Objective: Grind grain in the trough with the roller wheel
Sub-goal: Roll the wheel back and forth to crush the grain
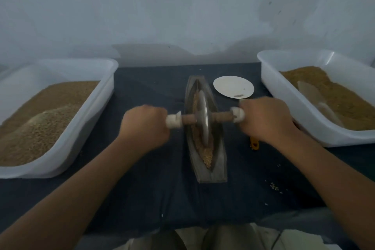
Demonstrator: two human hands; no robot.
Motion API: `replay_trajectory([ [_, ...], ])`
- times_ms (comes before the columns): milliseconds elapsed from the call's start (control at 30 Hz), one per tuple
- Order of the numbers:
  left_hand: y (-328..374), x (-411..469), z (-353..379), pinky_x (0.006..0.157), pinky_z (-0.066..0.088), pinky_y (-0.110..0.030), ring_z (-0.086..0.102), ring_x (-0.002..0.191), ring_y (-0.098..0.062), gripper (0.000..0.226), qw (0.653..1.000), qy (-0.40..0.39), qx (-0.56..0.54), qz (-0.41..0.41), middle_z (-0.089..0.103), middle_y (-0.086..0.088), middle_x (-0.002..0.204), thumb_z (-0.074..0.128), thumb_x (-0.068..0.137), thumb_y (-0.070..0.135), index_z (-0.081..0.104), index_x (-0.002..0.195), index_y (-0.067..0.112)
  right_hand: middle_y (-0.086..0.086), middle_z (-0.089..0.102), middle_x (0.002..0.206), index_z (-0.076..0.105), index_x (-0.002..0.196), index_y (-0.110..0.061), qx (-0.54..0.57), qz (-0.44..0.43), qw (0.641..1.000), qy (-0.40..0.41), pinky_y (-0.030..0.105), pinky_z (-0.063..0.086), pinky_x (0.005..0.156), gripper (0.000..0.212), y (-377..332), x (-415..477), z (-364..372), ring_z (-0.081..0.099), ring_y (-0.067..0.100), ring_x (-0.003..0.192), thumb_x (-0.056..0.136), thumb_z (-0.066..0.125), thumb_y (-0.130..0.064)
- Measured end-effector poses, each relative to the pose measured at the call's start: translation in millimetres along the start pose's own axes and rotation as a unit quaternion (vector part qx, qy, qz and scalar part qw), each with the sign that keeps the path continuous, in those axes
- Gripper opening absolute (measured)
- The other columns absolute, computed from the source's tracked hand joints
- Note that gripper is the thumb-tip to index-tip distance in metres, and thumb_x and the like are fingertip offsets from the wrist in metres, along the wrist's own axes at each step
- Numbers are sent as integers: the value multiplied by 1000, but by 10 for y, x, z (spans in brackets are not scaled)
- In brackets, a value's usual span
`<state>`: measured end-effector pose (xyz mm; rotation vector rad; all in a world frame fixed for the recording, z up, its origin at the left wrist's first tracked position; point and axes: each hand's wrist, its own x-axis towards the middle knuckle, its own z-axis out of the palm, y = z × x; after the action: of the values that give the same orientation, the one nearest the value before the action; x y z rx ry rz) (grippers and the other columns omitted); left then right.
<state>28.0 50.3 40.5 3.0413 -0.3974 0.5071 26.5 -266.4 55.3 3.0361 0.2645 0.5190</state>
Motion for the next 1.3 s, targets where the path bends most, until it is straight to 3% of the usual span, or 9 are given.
replay_trajectory([
  [167,-25,-273,24,49,21,-22,39,42,-21,55,997,66,-4,51,29,14,52,73,72,43,21,59,33,-10,49,54,46,63,-32,50,-51,997,4,37,48,48,34,85,-335,-48,50,14,48,73,38,-63],
  [300,-53,428,213,62,41,-32,67,71,-31,36,999,2,-15,-32,61,3,71,67,85,42,42,64,27,-8,50,60,46,65,-30,-18,7,1000,9,30,36,51,37,-3,304,121,48,13,54,90,55,-55],
  [400,-19,836,182,66,48,-34,66,76,-30,25,997,-30,-23,-65,69,-1,83,65,83,41,52,68,25,-3,54,64,51,66,-28,-45,36,998,14,33,47,57,33,3,692,153,53,20,59,94,59,-44],
  [567,-54,363,95,61,43,-33,61,67,-27,28,998,-50,-16,-18,55,8,68,60,83,43,48,64,26,-7,58,64,59,67,-28,-14,11,996,-87,30,40,53,30,37,401,-14,53,11,58,90,59,-47],
  [767,-78,-166,73,49,26,-26,37,45,-21,40,998,35,-21,52,35,12,51,54,78,55,31,56,31,-10,63,61,61,68,-33,66,-49,971,-225,29,42,49,43,147,-27,-257,58,3,55,55,46,-72],
  [900,-50,454,185,62,41,-32,63,69,-29,32,999,-11,-13,-32,55,8,67,62,83,47,47,64,27,-7,61,66,61,68,-30,-10,-2,992,-123,34,52,58,32,50,516,-10,58,13,61,81,55,-59],
  [1033,28,852,88,64,48,-34,65,73,-29,26,998,-40,-1,-48,63,1,77,64,83,44,56,69,23,-3,64,70,63,71,-28,-22,50,994,-100,36,54,62,41,29,785,92,59,18,63,96,49,-57],
  [1167,-5,389,-31,60,43,-32,55,65,-24,27,997,-68,9,18,50,10,66,60,82,48,49,66,28,-7,64,67,64,72,-30,14,20,981,-194,39,59,64,25,91,337,-74,62,11,63,84,63,-52],
  [1300,-87,-197,-25,47,26,-26,43,49,-16,33,998,-44,-28,40,45,11,54,57,74,54,40,58,30,-10,58,55,58,66,-34,22,-40,979,-199,31,48,48,36,131,-119,-275,55,3,51,60,46,-68],
])
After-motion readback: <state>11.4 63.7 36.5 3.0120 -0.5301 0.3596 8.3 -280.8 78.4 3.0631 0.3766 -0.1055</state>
